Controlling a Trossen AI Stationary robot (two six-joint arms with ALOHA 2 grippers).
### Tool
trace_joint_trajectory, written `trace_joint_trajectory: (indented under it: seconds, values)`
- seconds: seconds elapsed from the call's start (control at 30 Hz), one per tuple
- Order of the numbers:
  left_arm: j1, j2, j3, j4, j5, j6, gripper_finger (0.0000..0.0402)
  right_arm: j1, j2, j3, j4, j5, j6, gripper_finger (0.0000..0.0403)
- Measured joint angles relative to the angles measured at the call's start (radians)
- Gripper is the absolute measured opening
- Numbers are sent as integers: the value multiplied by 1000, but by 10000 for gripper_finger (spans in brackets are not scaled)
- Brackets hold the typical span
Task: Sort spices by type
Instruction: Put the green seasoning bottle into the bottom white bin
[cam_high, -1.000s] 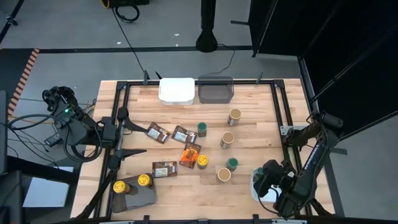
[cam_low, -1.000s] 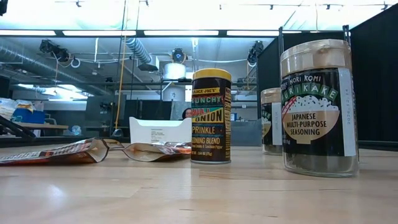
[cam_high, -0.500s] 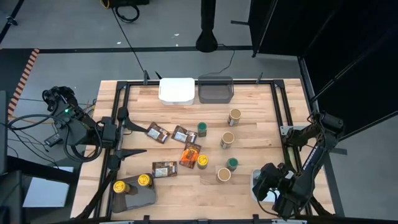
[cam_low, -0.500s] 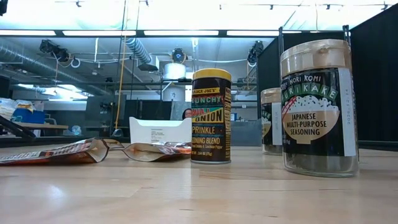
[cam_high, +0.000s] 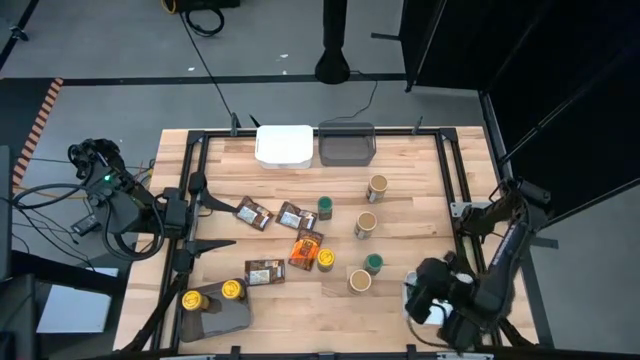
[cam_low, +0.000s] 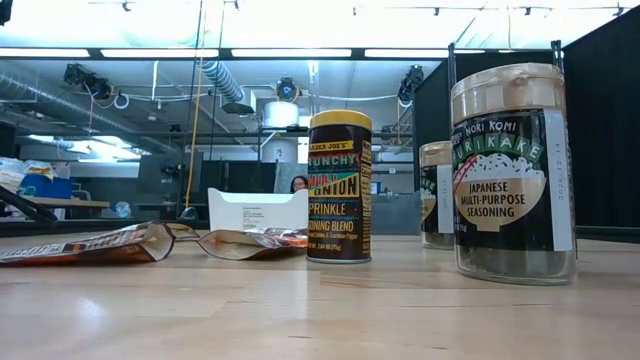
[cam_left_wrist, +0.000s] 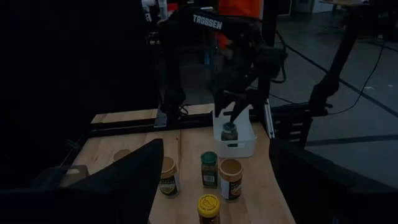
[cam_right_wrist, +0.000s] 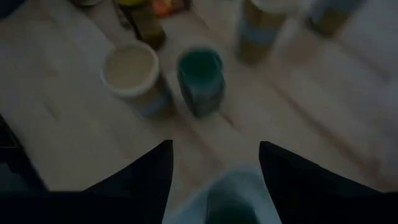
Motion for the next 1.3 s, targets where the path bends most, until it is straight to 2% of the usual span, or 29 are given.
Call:
trace_joint_trajectory:
  seconds: [0.17, 0.3, 0.43, 0.63, 0.87, 1.1, 1.3]
  values:
    - [0, 0, 0, 1, -1, -4, 298, -150, 1, -26, 136, 56, -382, 244]
    - [0, 0, 0, 0, -3, -27, 298, -244, 1, -49, 172, 76, -525, 245]
    - [0, 0, 0, 0, -3, -34, 298, -303, 1, -61, 184, 44, -580, 258]
    - [0, 0, 0, 0, -3, -34, 298, -357, 1, -92, 313, -96, -666, 296]
    - [0, 0, 0, 1, -3, -34, 298, -374, 1, -137, 355, -122, -691, 326]
    - [0, 0, 0, 1, -3, -35, 298, -393, -2, -214, 456, -160, -693, 329]
    - [0, 0, 0, 0, -3, -35, 298, -400, 2, -264, 506, -193, -705, 312]
